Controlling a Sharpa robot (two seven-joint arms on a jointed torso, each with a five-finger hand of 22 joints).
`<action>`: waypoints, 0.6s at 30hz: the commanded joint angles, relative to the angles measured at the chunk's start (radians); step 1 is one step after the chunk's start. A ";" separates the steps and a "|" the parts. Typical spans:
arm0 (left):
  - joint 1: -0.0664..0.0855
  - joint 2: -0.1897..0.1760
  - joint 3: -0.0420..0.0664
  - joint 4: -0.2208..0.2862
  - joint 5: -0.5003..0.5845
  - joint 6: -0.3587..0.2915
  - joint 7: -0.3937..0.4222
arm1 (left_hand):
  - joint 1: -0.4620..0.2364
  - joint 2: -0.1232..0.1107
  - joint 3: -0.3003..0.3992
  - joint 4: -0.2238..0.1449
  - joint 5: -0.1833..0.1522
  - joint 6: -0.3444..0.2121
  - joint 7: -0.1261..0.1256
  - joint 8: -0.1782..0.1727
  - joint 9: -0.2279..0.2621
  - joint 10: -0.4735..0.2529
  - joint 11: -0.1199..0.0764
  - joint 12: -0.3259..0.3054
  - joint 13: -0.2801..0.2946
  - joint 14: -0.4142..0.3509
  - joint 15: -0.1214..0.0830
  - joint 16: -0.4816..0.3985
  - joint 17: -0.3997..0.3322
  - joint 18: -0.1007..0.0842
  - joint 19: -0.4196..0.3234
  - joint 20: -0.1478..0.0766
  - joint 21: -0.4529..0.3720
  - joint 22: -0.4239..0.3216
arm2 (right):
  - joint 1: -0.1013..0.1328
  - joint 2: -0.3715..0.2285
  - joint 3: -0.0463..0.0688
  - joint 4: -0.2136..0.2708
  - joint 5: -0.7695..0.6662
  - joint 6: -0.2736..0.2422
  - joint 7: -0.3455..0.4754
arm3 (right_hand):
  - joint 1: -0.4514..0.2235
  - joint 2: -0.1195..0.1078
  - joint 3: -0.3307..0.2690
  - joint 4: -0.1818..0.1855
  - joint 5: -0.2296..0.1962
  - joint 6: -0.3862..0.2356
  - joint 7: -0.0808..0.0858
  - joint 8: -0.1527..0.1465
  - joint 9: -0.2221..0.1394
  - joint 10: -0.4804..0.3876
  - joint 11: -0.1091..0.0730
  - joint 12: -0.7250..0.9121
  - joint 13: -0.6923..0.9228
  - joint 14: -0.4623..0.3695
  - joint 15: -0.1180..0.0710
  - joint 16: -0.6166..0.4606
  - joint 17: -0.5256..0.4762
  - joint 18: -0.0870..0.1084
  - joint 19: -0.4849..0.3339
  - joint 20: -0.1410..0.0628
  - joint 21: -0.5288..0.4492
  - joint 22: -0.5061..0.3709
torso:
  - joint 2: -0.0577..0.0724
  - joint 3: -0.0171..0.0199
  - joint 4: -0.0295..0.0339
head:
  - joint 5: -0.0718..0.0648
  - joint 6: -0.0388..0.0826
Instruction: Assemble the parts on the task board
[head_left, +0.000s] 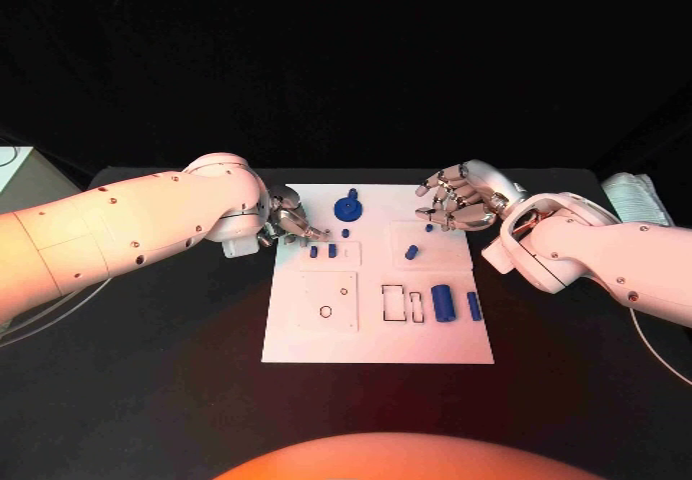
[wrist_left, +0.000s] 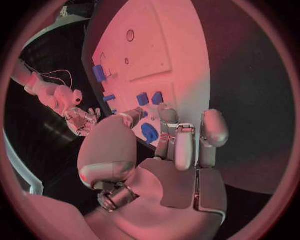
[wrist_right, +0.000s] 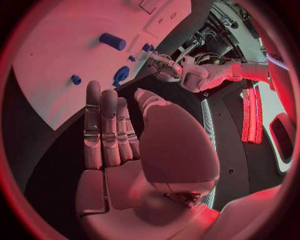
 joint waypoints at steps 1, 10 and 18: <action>0.000 -0.015 0.013 0.021 0.038 -0.081 0.021 | 0.015 0.005 -0.010 0.003 -0.002 -0.012 -0.001 0.004 -0.003 -0.013 0.001 -0.009 -0.014 0.059 -0.002 -0.007 0.128 0.002 -0.012 0.001 -0.008 -0.010 | -0.001 -0.001 0.000 0.001 -0.002 0.007 0.011 | -0.011 0.002 0.007 -0.001 0.004 -0.006 0.002 0.005 -0.001 -0.008 0.002 0.006 -0.001 0.005 0.000 -0.004 0.001 0.004 0.008 0.002 -0.005 -0.001 | 0.000 0.0001 -0.0001 | -0.002 0.004; 0.000 -0.052 0.046 0.068 0.134 -0.208 0.164 | 0.135 0.035 -0.030 0.002 -0.001 -0.148 0.063 -0.050 -0.049 -0.197 0.060 -0.087 -0.131 -0.093 0.050 -0.167 -0.136 0.058 -0.251 0.040 -0.214 -0.283 | -0.003 -0.001 0.000 -0.001 -0.001 0.005 0.012 | -0.011 0.002 0.007 -0.001 0.004 -0.006 0.002 0.005 -0.001 -0.008 0.002 0.006 -0.001 0.005 0.000 -0.004 0.001 0.004 0.008 0.002 -0.005 -0.001 | -0.002 0.0011 0.0011 | -0.003 0.011; -0.014 -0.036 0.020 0.075 0.053 -0.341 0.404 | 0.421 -0.012 0.133 -0.116 -0.002 -0.235 0.130 -0.140 -0.168 -0.367 0.125 -0.200 -0.234 -0.422 0.111 -0.436 -0.535 0.081 -0.397 0.100 -0.409 -0.445 | -0.003 -0.001 0.000 -0.006 -0.001 -0.003 0.014 | -0.013 0.002 0.009 -0.001 0.005 -0.007 0.002 0.006 -0.002 -0.009 0.002 0.008 -0.003 0.006 0.001 -0.007 0.003 0.004 0.009 0.002 -0.007 -0.003 | 0.000 0.0001 0.0011 | -0.006 0.028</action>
